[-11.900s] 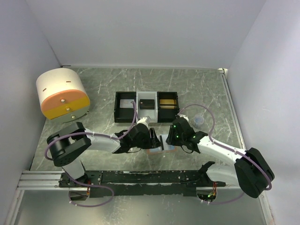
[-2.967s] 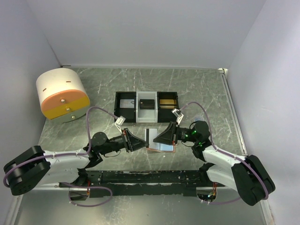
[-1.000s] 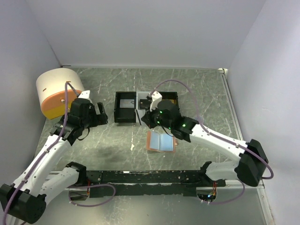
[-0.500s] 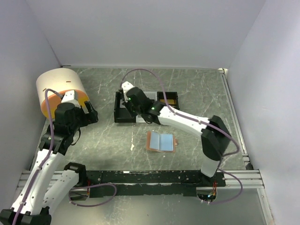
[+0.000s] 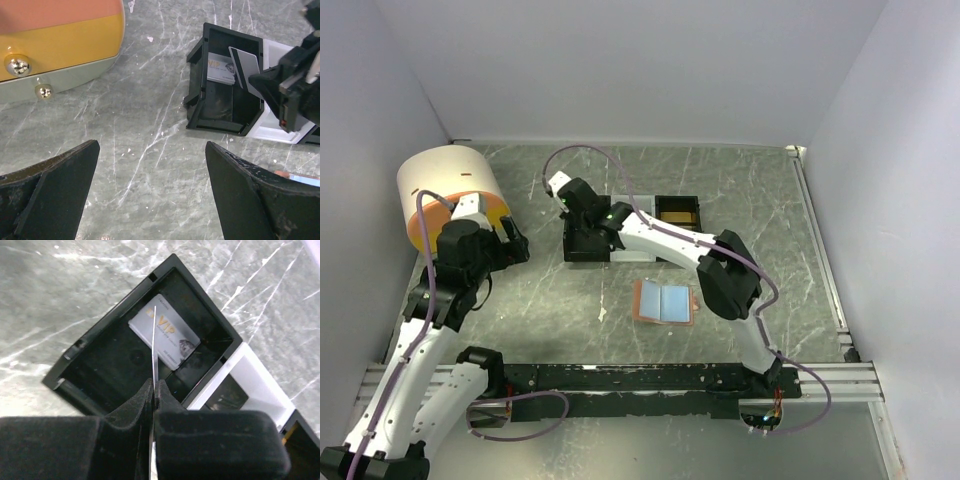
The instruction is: Take the credit cards out of the card holder
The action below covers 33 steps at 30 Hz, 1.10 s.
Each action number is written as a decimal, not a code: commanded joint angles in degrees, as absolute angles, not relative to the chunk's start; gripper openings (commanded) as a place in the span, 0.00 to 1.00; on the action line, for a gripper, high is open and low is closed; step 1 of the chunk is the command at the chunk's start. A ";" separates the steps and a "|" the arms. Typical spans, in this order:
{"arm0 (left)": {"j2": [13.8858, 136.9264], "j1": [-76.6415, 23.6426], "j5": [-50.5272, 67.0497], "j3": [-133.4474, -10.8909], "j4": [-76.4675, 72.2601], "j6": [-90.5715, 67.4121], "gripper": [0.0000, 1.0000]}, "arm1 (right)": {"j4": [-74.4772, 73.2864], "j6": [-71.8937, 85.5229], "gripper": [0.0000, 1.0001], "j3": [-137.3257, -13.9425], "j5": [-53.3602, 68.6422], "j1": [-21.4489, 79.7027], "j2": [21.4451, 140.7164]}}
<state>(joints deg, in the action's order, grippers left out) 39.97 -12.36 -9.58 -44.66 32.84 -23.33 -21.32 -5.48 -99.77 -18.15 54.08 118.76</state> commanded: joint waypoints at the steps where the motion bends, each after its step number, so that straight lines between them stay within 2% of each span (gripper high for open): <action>1: 38.67 -11.95 -9.39 -44.22 31.40 -22.53 0.99 | -21.69 -12.35 0.00 -102.04 -23.30 54.34 121.22; 11: 38.28 -11.95 -13.04 -44.72 32.84 -23.88 0.99 | -21.84 -21.87 0.00 -105.12 -23.30 54.23 126.64; 17: 35.89 -11.95 -16.21 -44.45 33.21 -25.05 0.99 | -19.13 -26.84 0.00 -106.07 -28.60 54.35 130.18; 22: 33.85 -11.95 -19.06 -44.48 33.90 -26.10 0.99 | -13.39 -29.89 0.00 -104.51 -27.40 54.21 130.53; 33: 32.50 -11.93 -19.56 -43.95 33.60 -26.44 0.99 | -13.60 -36.15 0.03 -106.96 -26.62 54.23 135.47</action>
